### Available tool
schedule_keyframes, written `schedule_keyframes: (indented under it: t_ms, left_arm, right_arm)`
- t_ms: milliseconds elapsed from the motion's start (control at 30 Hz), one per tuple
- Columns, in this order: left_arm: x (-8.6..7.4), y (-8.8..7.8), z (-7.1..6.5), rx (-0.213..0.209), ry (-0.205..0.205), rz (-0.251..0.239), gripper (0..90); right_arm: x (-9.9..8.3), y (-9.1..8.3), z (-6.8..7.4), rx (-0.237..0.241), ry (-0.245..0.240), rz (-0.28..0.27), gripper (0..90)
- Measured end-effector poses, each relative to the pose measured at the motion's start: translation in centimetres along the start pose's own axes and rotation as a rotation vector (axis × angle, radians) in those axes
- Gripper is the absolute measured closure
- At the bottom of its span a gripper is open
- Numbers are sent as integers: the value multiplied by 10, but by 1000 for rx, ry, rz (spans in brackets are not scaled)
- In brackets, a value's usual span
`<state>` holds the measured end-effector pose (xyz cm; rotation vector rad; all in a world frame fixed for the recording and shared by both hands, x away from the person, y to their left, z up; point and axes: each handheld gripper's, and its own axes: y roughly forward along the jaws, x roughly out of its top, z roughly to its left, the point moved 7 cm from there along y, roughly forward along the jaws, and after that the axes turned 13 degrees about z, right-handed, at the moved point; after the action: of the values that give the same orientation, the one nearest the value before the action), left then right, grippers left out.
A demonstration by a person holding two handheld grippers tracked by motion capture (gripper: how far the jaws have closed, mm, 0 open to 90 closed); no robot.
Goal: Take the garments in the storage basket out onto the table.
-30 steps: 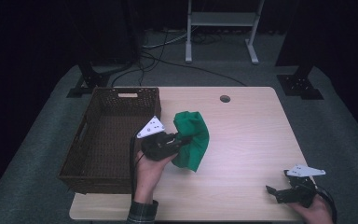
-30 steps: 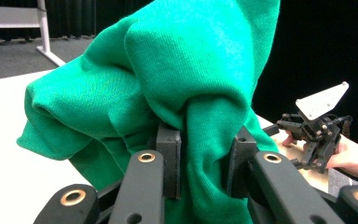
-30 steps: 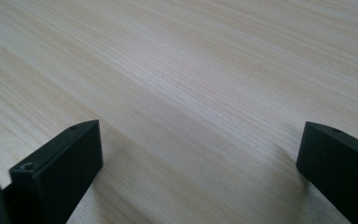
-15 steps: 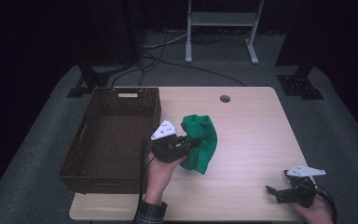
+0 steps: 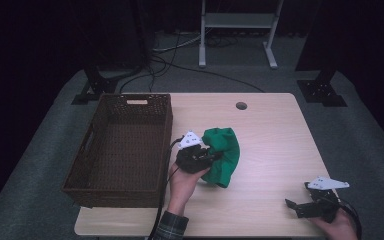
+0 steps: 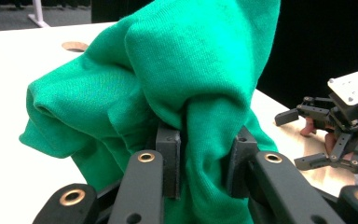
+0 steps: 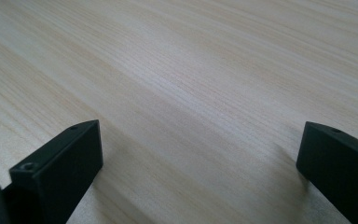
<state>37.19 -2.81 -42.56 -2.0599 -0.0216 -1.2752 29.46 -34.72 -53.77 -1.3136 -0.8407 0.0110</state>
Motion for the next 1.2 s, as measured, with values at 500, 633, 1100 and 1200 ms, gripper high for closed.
schedule_keyframes:
  t_ms: [500, 633, 1100, 1200]
  left_arm:
    - [-8, 39, 7, 29, -12, 46, 724]
    - [-9, 50, 10, 42, -13, 57, 722]
    - [-12, 80, 18, 94, -21, 77, 715]
    - [-11, 84, 20, 111, -20, 81, 706]
  right_arm:
    - [0, 0, 0, 2, -3, 1, 0]
    - [0, 0, 0, 2, -4, 1, 0]
    - [0, 0, 1, 5, -10, 0, 0]
    - [0, 0, 1, 6, -12, 0, 0]
